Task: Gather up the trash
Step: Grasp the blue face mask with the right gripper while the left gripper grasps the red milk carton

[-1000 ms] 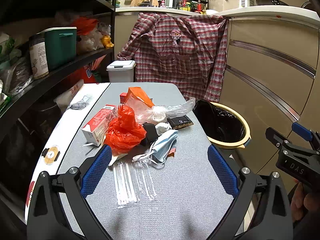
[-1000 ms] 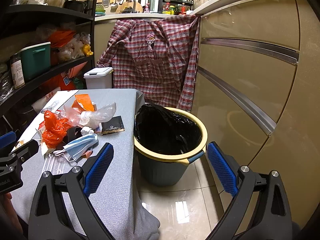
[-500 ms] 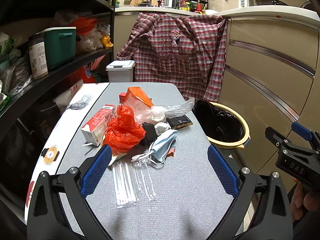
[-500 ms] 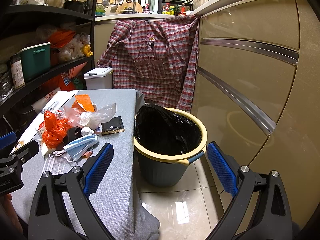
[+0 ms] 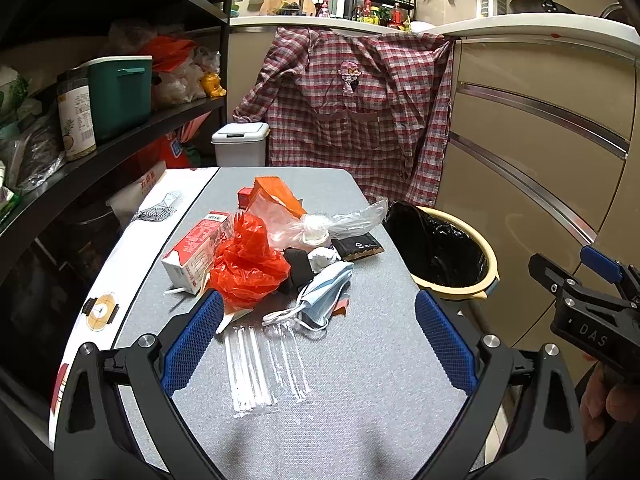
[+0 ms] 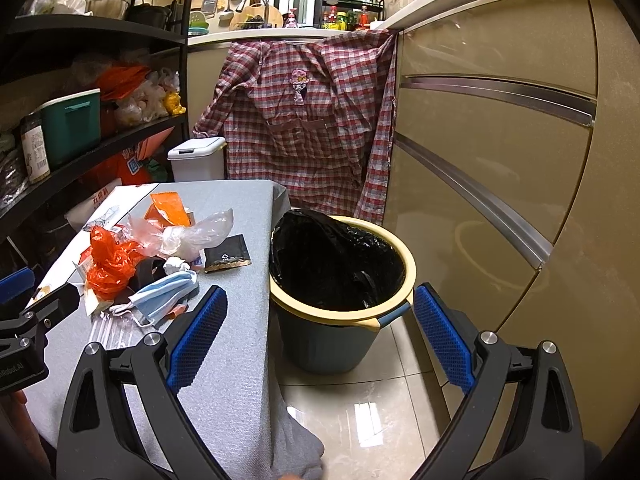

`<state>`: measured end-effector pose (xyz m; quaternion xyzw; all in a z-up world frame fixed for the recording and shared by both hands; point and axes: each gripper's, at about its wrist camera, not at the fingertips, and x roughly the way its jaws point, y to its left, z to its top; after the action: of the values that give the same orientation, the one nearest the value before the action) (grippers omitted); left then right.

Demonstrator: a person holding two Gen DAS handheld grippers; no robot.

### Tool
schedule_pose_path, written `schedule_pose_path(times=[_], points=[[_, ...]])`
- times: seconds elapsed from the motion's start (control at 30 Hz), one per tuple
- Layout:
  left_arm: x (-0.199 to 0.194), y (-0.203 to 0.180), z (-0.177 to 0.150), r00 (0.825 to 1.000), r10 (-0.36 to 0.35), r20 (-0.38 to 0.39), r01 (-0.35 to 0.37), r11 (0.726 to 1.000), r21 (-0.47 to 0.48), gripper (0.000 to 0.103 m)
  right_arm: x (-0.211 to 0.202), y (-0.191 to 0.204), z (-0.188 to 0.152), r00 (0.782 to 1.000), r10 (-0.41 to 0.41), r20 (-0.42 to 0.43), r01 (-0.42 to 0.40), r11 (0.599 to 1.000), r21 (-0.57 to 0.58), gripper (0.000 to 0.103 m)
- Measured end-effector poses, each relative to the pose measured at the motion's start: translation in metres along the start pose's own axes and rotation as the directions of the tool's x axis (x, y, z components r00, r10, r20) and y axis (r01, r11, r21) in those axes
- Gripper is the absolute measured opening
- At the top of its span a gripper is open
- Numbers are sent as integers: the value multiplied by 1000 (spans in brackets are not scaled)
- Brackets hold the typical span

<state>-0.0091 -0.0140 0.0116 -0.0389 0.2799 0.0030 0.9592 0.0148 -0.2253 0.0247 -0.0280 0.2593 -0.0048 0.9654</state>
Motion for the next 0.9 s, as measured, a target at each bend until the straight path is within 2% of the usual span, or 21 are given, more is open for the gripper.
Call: schedule_pose_path(times=[0.13,0.23,0.37,0.5,0.67,0.83,0.9], points=[[-7,-4,5,1000,-15,22,14,1000,18,92,-2,0,3,1000,22,2,-22,1000,8,88],[-14,0,14,999,-31,35,30,999,13,87,-4,3,4,999,34,18,-34,999,10,77],[-25,10,36,997,-39,59,37,999,24,73,-8,6,20,996,78,51,-79,997,23,61],[-31,27,73,993,-50,103,45,997,56,72,-9,10,45,987,144,65,-147,988,49,51],[-23,51,111,988,-56,144,42,994,98,71,-3,31,78,969,235,82,-238,971,29,47],[-2,73,137,981,-88,171,55,981,186,71,17,56,98,928,368,57,-371,928,35,47],[6,81,138,979,-93,181,52,975,218,67,34,70,100,913,406,33,-407,913,36,39]])
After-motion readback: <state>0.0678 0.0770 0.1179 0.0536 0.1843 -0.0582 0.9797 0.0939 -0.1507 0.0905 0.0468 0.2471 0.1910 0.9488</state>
